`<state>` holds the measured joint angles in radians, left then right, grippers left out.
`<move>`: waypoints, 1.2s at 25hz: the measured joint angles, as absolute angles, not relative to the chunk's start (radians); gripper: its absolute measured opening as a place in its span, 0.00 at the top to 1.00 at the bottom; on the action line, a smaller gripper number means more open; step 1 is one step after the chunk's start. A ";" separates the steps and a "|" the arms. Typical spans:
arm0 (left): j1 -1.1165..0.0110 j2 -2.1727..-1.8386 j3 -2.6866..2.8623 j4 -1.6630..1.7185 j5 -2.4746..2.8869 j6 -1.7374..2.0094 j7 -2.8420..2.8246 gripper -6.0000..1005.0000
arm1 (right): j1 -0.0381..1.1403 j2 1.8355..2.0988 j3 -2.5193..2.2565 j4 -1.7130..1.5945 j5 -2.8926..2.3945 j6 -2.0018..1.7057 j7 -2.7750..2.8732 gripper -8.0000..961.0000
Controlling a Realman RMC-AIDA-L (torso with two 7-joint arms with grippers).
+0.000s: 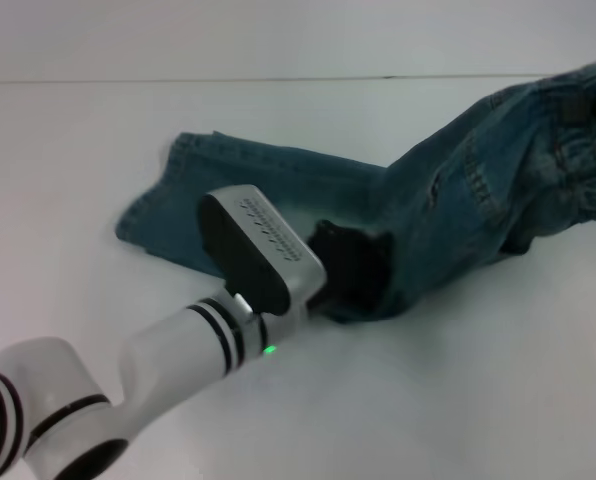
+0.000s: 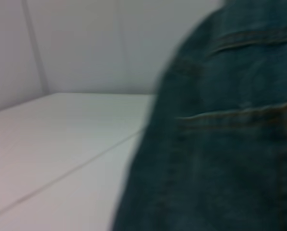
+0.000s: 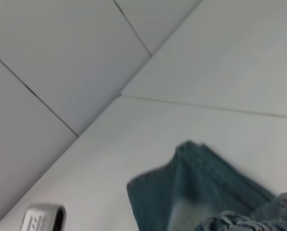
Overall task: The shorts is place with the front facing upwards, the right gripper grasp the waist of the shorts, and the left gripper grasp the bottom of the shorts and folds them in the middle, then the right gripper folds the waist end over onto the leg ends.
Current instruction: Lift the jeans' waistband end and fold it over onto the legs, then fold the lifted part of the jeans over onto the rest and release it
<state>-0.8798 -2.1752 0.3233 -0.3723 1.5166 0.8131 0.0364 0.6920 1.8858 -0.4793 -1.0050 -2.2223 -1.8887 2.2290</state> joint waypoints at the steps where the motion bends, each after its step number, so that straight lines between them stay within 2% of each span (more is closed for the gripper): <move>1: -0.884 -2.175 0.283 -0.404 1.602 0.813 -0.021 0.98 | 0.700 1.886 -0.479 -1.010 -2.219 -1.889 2.231 0.88; 16: -0.853 -2.175 0.019 -0.525 1.992 0.810 -0.188 0.95 | 0.822 1.912 -0.564 -1.017 -2.213 -1.858 2.238 0.88; 22: -0.748 -2.175 -0.026 -0.472 1.995 0.857 -0.189 0.94 | 0.819 1.911 -0.592 -0.982 -2.214 -1.833 2.220 0.88; 26: -0.666 -2.173 -0.043 -0.411 1.996 0.962 -0.191 0.94 | 0.817 1.911 -0.607 -0.970 -2.215 -1.821 2.211 0.89; 27: -0.601 -2.172 -0.057 -0.340 1.996 1.069 -0.217 0.94 | 0.817 1.912 -0.609 -0.965 -2.215 -1.817 2.208 0.89; 30: -0.551 -2.170 -0.059 -0.251 1.996 1.163 -0.306 0.93 | 0.819 1.912 -0.613 -0.947 -2.215 -1.801 2.202 0.87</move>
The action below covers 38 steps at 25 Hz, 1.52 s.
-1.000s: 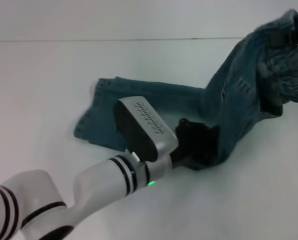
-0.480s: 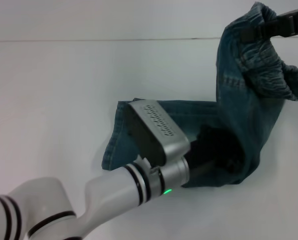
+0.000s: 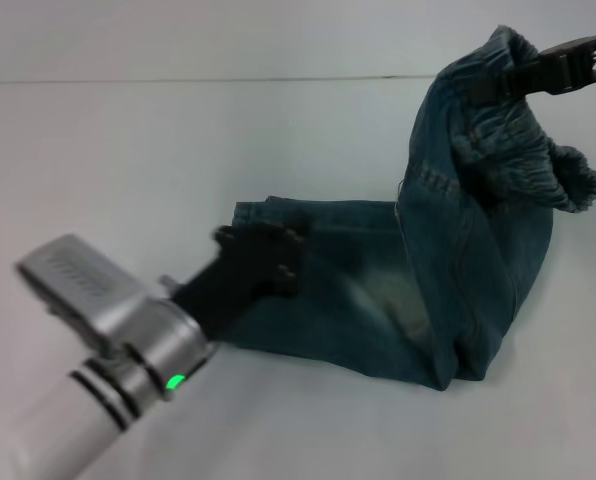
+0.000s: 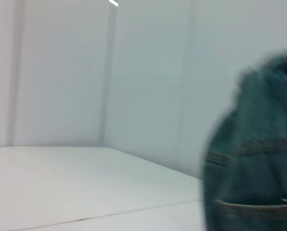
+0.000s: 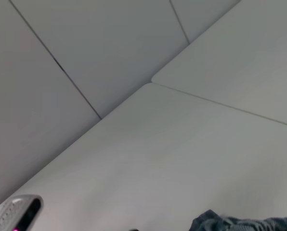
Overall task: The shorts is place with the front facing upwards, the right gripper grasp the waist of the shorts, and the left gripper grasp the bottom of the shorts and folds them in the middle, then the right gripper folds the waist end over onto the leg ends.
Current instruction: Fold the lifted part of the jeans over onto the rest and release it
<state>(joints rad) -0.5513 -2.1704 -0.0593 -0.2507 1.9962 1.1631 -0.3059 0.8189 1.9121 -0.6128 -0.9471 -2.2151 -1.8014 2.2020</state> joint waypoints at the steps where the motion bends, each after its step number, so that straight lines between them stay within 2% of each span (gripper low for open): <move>1: -0.538 -2.170 -0.060 -0.217 1.996 1.195 -0.346 0.93 | 0.822 1.911 -0.617 -0.936 -2.215 -1.794 2.199 0.86; 4: -0.491 -2.170 -0.068 -0.132 1.992 1.301 -0.427 0.93 | 0.839 1.909 -0.651 -0.888 -2.213 -1.765 2.189 0.84; 7: -0.441 -2.169 -0.133 -0.073 1.986 1.409 -0.445 0.92 | 0.866 1.922 -0.722 -0.851 -2.212 -1.731 2.176 0.82; 19: -0.317 -2.163 -0.460 0.043 1.985 1.549 -0.550 0.90 | 1.029 2.024 -1.041 -0.668 -2.222 -1.542 2.152 0.74; 23: -0.318 -2.165 -0.461 0.040 1.990 1.512 -0.551 0.75 | 1.057 2.059 -1.078 -0.638 -2.241 -1.460 2.144 0.72; 25: -0.320 -2.166 -0.457 0.038 1.993 1.498 -0.551 0.67 | 1.060 2.067 -1.081 -0.641 -2.244 -1.451 2.142 0.70; 26: -0.321 -2.166 -0.456 0.036 1.993 1.489 -0.551 0.64 | 1.061 2.069 -1.081 -0.644 -2.244 -1.450 2.141 0.70; 30: -0.323 -2.168 -0.455 0.036 1.994 1.482 -0.551 0.50 | 1.070 2.062 -1.078 -0.647 -2.244 -1.452 2.150 0.53; 32: -0.323 -2.168 -0.455 0.036 1.994 1.482 -0.551 0.44 | 1.071 2.051 -1.075 -0.648 -2.244 -1.456 2.153 0.45; 35: -0.323 -2.167 -0.456 0.036 1.994 1.482 -0.552 0.34 | 1.066 2.032 -1.075 -0.649 -2.245 -1.479 2.157 0.39; 38: -0.323 -2.166 -0.456 0.036 1.994 1.482 -0.552 0.34 | 1.053 2.009 -1.074 -0.649 -2.255 -1.502 2.163 0.33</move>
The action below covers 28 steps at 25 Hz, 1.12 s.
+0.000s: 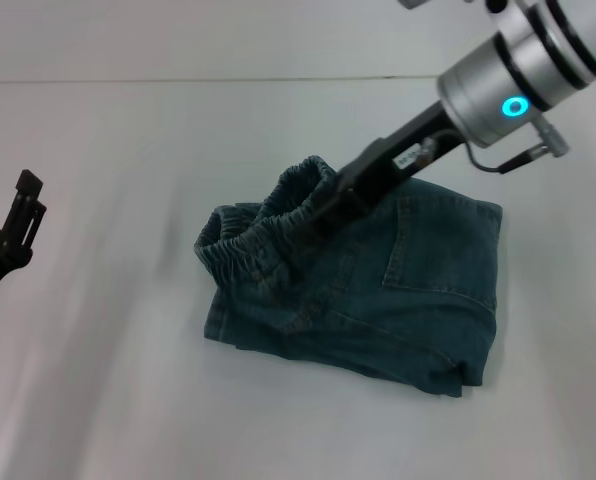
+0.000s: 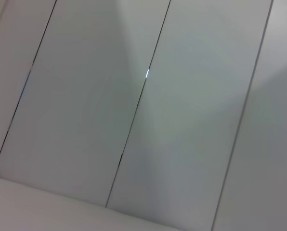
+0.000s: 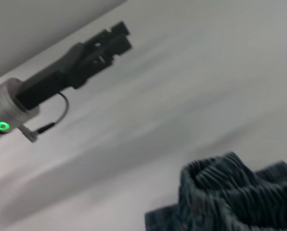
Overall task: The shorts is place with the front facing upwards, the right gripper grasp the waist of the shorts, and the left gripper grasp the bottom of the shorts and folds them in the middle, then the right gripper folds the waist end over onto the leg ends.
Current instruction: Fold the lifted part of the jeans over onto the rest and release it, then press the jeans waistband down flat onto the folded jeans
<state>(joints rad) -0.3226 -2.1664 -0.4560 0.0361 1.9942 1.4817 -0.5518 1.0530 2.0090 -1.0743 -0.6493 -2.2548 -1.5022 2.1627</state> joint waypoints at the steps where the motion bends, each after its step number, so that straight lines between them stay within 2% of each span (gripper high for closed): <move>1: -0.322 -2.165 -0.454 0.036 1.994 1.482 -0.552 0.34 | 1.047 2.003 -1.073 -0.651 -2.260 -1.506 2.165 0.31; 5: -0.324 -2.161 -0.403 0.058 1.995 1.490 -0.590 0.34 | 0.982 1.988 -1.041 -0.703 -2.253 -1.527 2.156 0.23; 10: -0.342 -2.153 -0.196 0.190 1.996 1.537 -0.787 0.35 | 0.819 1.996 -0.920 -0.820 -2.143 -1.630 2.013 0.02; 12: -0.346 -2.153 -0.113 0.241 1.996 1.570 -0.855 0.35 | 0.746 1.993 -0.870 -0.830 -2.078 -1.663 1.936 0.02; 17: -0.377 -2.152 0.121 0.360 1.996 1.659 -1.035 0.35 | 0.594 1.954 -0.781 -0.802 -1.995 -1.759 1.758 0.01; 22: -0.468 -2.148 0.346 0.395 1.996 1.656 -1.161 0.36 | 0.488 1.924 -0.745 -0.797 -1.998 -1.808 1.676 0.01; 28: -0.599 -2.161 0.507 0.372 1.994 1.566 -1.248 0.36 | 0.409 1.915 -0.644 -0.791 -1.998 -1.805 1.629 0.01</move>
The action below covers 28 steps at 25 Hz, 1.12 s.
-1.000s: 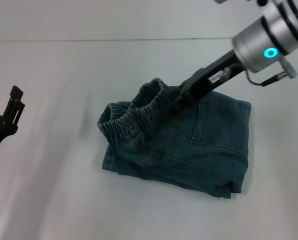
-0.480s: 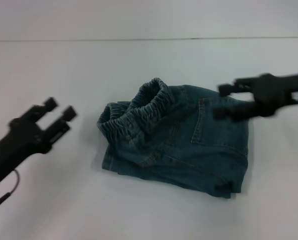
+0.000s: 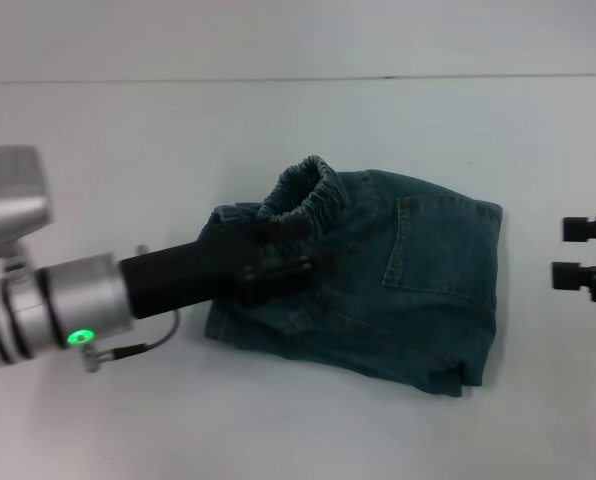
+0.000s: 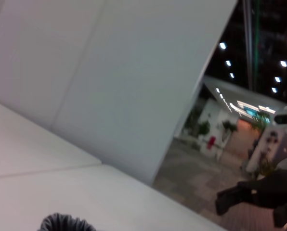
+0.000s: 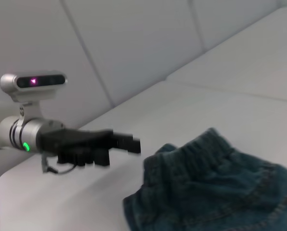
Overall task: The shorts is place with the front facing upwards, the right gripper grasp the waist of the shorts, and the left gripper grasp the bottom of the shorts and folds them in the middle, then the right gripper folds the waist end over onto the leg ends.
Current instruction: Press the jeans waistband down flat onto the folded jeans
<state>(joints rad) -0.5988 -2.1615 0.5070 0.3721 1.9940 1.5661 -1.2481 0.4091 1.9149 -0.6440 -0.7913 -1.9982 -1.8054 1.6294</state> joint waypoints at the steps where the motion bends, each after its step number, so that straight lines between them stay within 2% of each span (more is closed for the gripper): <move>1: -0.616 -2.163 0.522 0.355 1.992 1.542 -1.253 0.36 | 0.393 1.910 -0.615 -0.791 -1.998 -1.808 1.623 0.01; 6: -0.692 -2.169 0.548 0.256 1.990 1.384 -1.249 0.36 | 0.375 1.902 -0.577 -0.786 -1.998 -1.810 1.621 0.01; 11: -0.715 -2.175 0.518 0.198 1.945 1.264 -1.211 0.36 | 0.372 1.903 -0.570 -0.781 -1.998 -1.807 1.620 0.01; 28: -0.609 -2.170 0.405 0.191 1.826 1.158 -1.184 0.35 | 0.404 1.904 -0.568 -0.779 -2.025 -1.811 1.616 0.01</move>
